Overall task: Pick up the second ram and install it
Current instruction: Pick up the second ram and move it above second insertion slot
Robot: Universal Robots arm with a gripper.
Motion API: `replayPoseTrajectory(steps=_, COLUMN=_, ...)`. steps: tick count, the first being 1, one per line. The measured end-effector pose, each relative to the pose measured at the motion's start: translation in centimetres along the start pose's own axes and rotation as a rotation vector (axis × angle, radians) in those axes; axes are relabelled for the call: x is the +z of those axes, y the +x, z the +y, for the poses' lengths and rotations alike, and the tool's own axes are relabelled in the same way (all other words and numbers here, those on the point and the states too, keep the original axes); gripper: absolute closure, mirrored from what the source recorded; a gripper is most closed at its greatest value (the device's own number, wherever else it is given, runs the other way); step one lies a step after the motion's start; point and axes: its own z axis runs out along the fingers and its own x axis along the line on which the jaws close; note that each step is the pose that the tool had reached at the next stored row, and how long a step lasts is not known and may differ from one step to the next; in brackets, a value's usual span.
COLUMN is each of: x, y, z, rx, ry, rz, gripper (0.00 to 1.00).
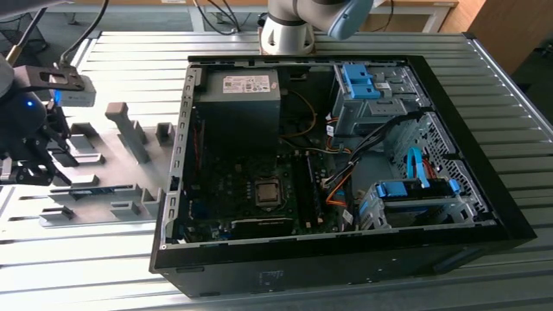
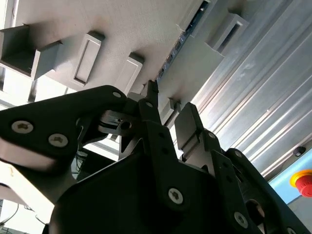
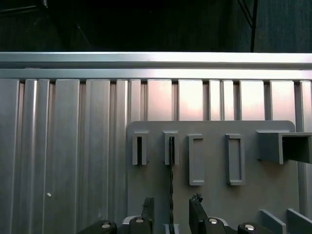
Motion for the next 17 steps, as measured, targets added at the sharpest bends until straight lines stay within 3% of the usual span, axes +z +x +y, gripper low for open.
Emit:
replayPoseTrajectory(steps=7, x=1.22, y=0.02, z=-0.05, rx=0.000, ry=0.0001, rz=-0.0008, gripper=0.58)
replayPoseTrajectory(steps=10, x=1.23, y=0.03, z=-0.05, rx=0.000, ry=-0.0002, rz=-0.0005, gripper=0.58)
replayPoseTrajectory(steps=17, x=2.72, y=0.05, z=-0.11, rx=0.000, ry=0.0001, rz=-0.0007, gripper=0.58)
